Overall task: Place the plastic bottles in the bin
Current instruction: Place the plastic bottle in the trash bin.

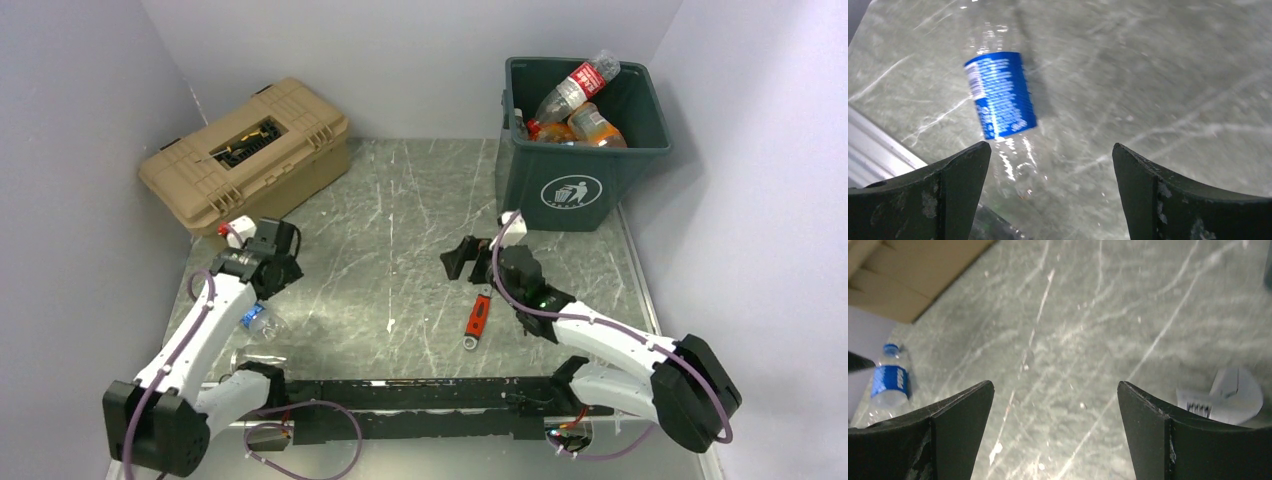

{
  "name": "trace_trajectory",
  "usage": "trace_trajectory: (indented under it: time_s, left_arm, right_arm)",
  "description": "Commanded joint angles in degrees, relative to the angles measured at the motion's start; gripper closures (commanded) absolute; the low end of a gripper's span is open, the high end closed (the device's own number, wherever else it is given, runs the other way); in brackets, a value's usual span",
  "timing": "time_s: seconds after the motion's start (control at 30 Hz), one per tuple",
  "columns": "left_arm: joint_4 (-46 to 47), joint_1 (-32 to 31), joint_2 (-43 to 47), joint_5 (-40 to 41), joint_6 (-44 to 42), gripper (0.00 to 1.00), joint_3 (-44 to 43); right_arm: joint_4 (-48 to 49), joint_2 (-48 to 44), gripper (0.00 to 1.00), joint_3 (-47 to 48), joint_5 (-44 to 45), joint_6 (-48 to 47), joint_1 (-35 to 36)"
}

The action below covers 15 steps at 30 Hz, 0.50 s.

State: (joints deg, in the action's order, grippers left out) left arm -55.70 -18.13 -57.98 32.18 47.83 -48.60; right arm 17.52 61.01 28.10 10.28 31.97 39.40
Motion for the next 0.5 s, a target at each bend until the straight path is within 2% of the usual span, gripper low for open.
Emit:
trace_trajectory:
  time_s: [0.0,0.17,0.33,0.47]
  left_arm:
    - [0.52,8.75,-3.86,-4.42,3.18,0.03,0.35]
    - [-2.44,10.41,-2.41,1.42,7.91,0.02,-1.89]
    - [0.65,17.26,-2.15,-1.10,10.40,0.04,-0.93]
    - [2.74,20.66,-6.51,-3.26,11.51,0.04,-0.57]
  right_arm:
    - [8.95,-0.73,0.01,-6.09,-1.22,5.74,2.13]
    - [15.63,5.13,0.00,-9.97,-3.44,9.37,4.28]
    - [17.61,9.48,0.00,-8.61,-5.33,10.03,8.81]
    - [17.14,9.29,0.00,-8.15,-5.00,9.45,11.31]
